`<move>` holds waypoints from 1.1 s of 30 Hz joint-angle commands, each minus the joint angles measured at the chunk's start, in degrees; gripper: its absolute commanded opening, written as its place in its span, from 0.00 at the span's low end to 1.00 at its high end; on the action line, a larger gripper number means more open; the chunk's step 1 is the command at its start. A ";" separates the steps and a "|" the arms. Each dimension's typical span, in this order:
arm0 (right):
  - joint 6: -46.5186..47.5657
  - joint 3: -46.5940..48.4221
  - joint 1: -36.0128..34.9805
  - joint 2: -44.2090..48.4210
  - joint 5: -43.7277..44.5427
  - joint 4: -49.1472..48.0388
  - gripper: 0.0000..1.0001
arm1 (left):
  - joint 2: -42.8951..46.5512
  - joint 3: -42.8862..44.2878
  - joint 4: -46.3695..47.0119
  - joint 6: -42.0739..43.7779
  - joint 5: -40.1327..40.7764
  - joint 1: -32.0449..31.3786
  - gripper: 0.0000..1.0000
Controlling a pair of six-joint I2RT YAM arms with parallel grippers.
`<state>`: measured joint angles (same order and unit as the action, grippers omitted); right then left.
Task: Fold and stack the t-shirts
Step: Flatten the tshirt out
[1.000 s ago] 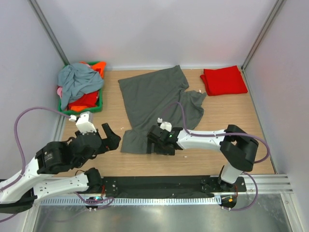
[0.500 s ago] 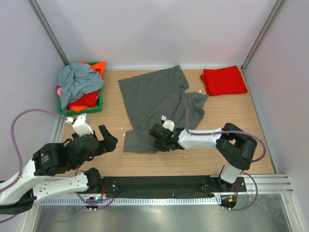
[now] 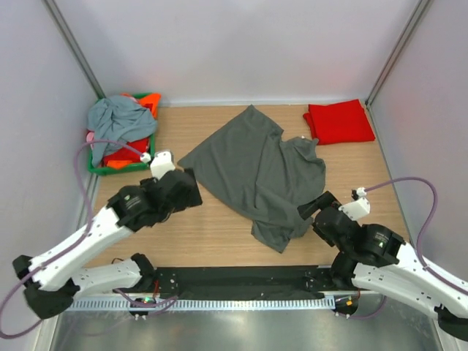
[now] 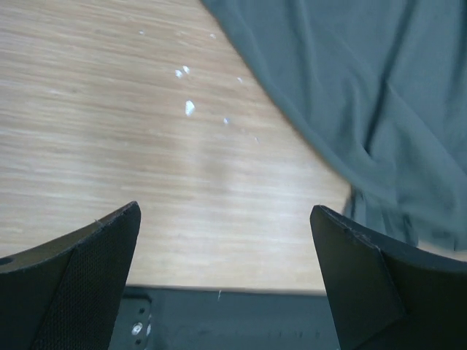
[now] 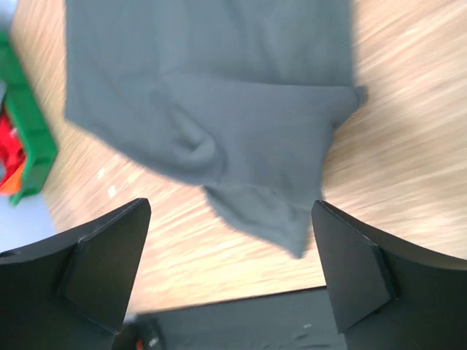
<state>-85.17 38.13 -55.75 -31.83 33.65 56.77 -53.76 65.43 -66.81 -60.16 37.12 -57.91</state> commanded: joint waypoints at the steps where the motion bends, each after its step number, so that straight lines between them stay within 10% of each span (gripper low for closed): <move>1: -5.37 1.41 -0.06 1.07 9.50 11.08 1.00 | -6.69 -1.44 13.52 10.38 -11.68 14.15 1.00; 10: 4.55 11.44 0.02 -13.33 13.98 12.31 1.00 | -33.93 -0.83 31.64 17.27 -31.75 39.96 0.90; 23: 17.57 14.43 2.74 -15.71 14.26 4.58 1.00 | -56.44 13.75 37.54 18.68 -28.08 44.46 0.84; 33: 34.62 11.35 19.70 -20.70 -4.19 -11.59 1.00 | -64.27 18.51 37.28 19.38 -29.21 45.25 0.32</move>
<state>-57.82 49.47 -39.31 -49.56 36.16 53.23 -115.96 82.35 -30.44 -41.74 8.78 -13.08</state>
